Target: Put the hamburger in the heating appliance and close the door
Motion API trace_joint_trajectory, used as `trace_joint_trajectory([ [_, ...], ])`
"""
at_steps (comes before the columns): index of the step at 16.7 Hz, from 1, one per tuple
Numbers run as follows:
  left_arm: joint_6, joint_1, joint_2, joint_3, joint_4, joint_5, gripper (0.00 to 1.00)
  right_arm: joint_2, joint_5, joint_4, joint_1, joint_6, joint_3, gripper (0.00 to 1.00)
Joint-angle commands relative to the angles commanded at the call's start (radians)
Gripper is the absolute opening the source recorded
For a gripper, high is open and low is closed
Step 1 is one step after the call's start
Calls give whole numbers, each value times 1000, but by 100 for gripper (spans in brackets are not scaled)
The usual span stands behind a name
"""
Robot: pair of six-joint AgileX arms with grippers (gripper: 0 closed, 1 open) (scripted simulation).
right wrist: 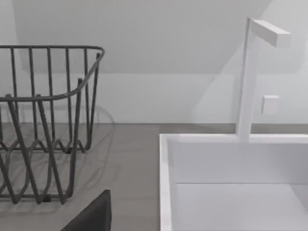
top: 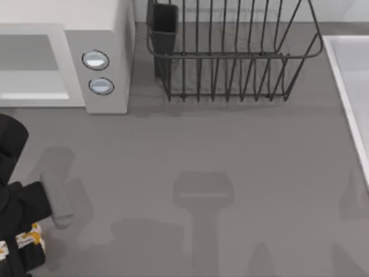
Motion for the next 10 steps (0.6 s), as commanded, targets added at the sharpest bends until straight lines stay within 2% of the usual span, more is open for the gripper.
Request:
trace_joint_trajectory([
  [6, -4, -4, -107, 180, -325, 0, 0, 0, 0, 0, 0, 0, 0, 100],
  [10, -10, -5, -152, 235, -397, 0, 0, 0, 0, 0, 0, 0, 0, 100],
])
